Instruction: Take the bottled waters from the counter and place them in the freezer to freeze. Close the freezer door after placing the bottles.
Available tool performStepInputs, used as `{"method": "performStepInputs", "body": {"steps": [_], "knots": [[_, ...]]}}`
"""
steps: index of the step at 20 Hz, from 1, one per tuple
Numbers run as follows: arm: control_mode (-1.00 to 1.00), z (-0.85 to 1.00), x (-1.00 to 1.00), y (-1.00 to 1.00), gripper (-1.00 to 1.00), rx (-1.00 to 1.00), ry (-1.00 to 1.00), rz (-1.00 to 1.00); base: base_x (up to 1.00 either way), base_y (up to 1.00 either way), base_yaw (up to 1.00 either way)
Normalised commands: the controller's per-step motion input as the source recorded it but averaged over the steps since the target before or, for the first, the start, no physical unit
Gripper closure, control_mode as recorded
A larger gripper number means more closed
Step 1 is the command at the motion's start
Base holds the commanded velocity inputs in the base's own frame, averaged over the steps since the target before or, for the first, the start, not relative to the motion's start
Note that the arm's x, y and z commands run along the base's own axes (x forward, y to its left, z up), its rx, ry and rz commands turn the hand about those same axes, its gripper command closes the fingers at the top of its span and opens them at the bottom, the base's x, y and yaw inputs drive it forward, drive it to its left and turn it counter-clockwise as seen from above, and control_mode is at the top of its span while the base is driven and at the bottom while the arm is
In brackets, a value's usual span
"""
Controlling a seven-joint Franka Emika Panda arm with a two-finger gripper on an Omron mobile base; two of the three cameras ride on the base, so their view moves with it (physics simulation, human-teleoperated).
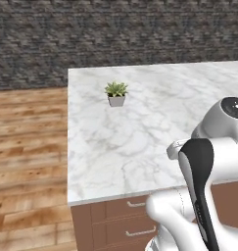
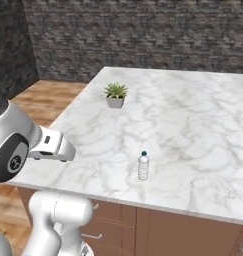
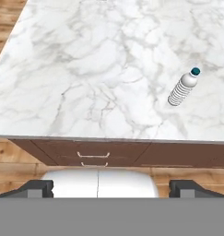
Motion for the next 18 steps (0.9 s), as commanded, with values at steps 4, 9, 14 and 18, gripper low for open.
{"method": "performStepInputs", "body": {"steps": [4, 9, 14, 18], "knots": [[1.0, 0.0, 0.0, 0.0, -1.0, 0.0, 0.0, 0.0, 0.32, -0.14, -0.04], [1.0, 0.0, 0.0, 0.0, -1.0, 0.0, 0.0, 0.0, 0.18, -0.12, -0.09], [1.0, 0.0, 0.0, 0.0, -1.0, 0.0, 0.0, 0.0, 0.0, 0.0, -0.01], [1.0, 0.0, 0.0, 0.0, -1.0, 0.0, 0.0, 0.0, 0.0, 0.0, 0.0]]}}
